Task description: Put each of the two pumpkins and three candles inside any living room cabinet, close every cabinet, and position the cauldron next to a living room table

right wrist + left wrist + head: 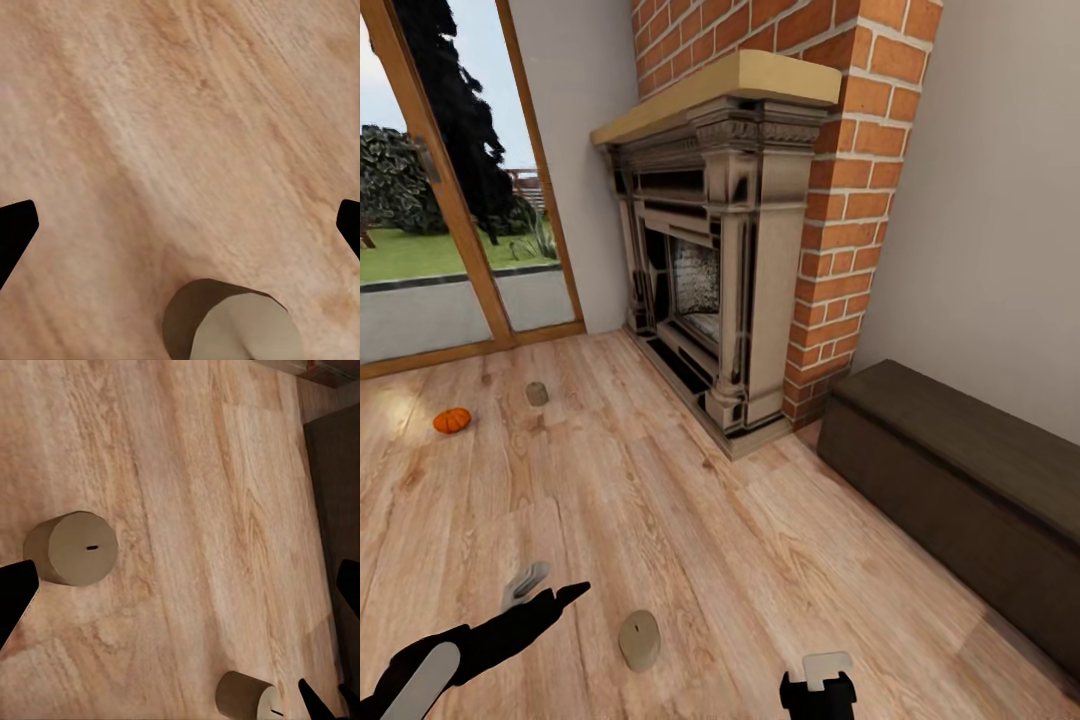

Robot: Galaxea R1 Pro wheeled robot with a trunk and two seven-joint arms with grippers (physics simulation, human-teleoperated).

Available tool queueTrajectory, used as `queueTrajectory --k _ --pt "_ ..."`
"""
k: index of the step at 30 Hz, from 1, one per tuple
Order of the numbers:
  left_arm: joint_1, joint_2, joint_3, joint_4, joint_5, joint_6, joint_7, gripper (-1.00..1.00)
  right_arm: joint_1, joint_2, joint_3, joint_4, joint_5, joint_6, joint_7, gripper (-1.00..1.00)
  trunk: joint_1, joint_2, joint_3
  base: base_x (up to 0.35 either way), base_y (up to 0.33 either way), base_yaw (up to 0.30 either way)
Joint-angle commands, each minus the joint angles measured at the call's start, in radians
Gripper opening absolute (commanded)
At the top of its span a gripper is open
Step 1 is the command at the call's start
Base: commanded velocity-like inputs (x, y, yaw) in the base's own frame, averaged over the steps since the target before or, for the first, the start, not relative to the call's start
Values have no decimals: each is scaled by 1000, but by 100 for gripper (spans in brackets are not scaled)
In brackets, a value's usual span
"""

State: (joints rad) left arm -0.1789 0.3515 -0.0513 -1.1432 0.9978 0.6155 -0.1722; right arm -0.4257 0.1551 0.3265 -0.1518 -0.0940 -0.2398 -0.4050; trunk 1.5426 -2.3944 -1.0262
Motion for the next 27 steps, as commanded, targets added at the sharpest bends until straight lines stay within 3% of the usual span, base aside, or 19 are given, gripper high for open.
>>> queueTrajectory --k 1,15,21,27 --pt "-1 1 -1 0 3 -4 -1 100 -1 -1 8 0 -11 -5 -3 100 4 -8 -4 0 0 0" --pt "1 1 -8 7 1 -16 -1 100 -1 -6 5 -3 -27 -15 -3 100 57 -106 -48 0 0 0" --pt "1 0 -5 79 0 -24 -2 100 -1 -6 5 -4 -27 -18 -2 100 60 -107 -71 0 0 0" --pt "1 0 -9 88 2 -49 -4 100 -1 -6 6 -5 -26 -18 -2 100 63 -108 -94 0 0 0"
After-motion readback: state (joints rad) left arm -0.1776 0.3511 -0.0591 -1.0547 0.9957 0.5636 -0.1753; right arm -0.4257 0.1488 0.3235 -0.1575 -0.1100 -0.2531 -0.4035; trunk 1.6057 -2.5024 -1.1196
